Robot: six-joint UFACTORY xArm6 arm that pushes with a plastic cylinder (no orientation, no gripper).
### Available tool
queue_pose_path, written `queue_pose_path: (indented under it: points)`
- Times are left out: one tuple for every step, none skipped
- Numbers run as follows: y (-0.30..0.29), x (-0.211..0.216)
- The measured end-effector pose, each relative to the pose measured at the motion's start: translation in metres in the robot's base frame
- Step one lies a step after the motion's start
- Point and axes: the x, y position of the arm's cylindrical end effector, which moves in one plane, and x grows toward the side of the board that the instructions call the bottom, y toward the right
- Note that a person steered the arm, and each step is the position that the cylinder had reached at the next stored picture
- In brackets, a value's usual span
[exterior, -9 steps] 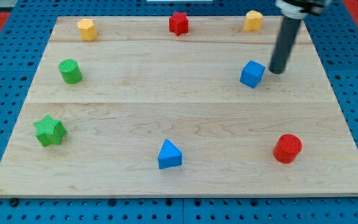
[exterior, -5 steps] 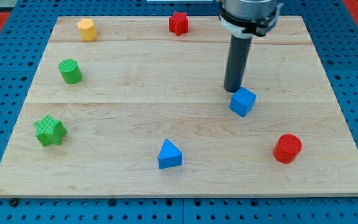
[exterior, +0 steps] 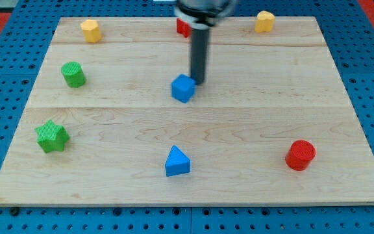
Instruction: Move blue cube towards the center left
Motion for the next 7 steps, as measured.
queue_pose_path:
  points:
    - [-0.006, 0.01]
    - [0.066, 0.01]
    - [0.079, 0.038]
    - [0.035, 0.059]
    - [-0.06, 0.031]
    - [-0.125, -0.004]
    - [-0.105, -0.014]
